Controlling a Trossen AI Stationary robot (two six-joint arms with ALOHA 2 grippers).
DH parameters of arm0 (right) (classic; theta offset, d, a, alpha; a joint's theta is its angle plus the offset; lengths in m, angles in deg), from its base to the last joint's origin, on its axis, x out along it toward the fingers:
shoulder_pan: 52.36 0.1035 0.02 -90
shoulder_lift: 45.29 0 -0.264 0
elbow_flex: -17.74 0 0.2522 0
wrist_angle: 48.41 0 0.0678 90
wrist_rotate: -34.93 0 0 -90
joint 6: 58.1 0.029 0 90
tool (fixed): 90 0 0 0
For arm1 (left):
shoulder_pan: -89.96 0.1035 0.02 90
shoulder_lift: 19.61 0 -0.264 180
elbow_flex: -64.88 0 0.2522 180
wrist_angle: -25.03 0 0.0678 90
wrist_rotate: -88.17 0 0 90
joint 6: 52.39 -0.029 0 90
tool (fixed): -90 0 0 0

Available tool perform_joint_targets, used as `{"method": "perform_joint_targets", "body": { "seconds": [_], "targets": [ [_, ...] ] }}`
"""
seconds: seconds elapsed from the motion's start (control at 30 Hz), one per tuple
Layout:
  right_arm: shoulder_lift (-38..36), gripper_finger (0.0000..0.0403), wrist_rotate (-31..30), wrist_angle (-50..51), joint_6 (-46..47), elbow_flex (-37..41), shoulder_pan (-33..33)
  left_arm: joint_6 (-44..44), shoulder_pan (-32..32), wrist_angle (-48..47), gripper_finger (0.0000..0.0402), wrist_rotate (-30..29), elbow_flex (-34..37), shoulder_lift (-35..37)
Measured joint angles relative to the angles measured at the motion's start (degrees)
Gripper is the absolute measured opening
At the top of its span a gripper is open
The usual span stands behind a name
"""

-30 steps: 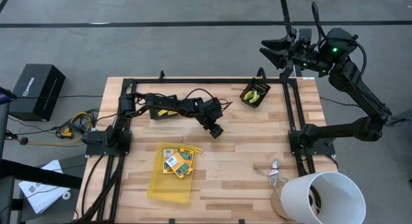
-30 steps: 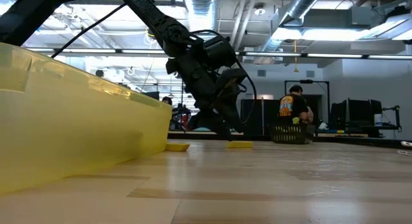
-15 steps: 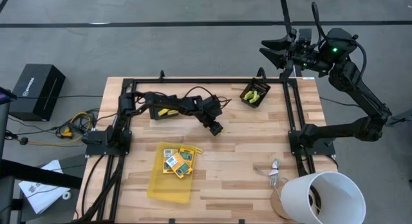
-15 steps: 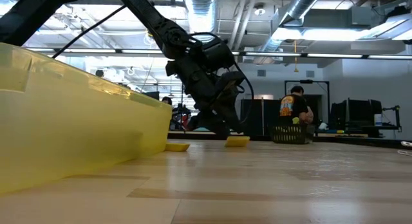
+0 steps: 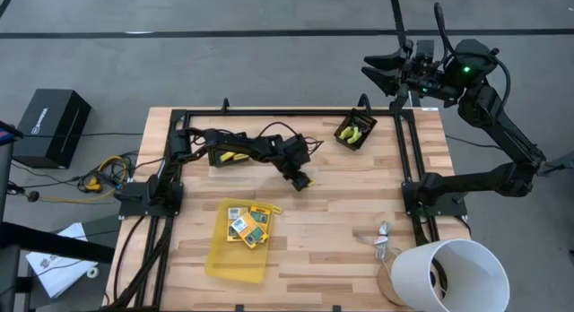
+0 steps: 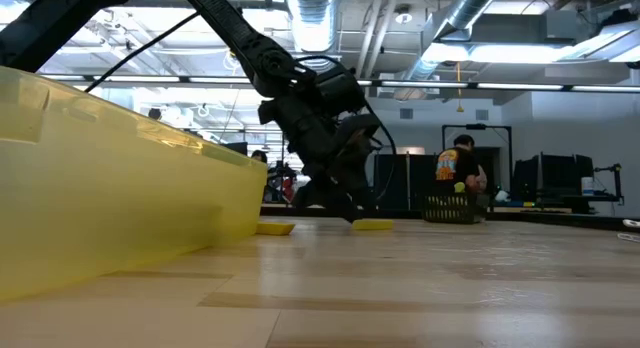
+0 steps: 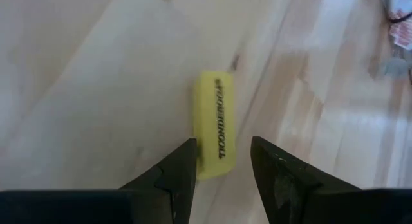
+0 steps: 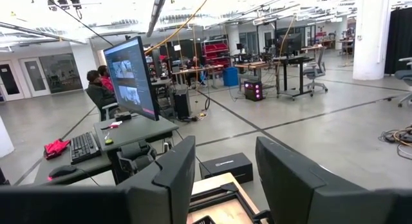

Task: Pick & Place School Supplies
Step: Put the yellow eraser into the left black bin

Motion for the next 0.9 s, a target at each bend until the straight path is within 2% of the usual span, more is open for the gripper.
{"method": "perform_joint_targets", "body": {
  "seconds": [0.37, 0.57, 0.9],
  "targets": [
    [0.0, 0.0154, 0.0, 0.39, -0.03, 0.0, -0.02, 1.17, 2.23, 0.78, 0.0143, -1.23, -0.87, 0.84],
    [0.02, 0.0154, -0.01, 0.44, -0.33, 0.0, -0.01, 4.33, 0.83, 4.35, 0.0143, 2.88, -0.96, 1.3],
    [1.14, 0.0154, 0.0, 0.27, -0.49, 0.0, -0.02, 4.4, -0.25, 4.2, 0.0143, 0.25, 1.06, 1.3]
  ]
}}
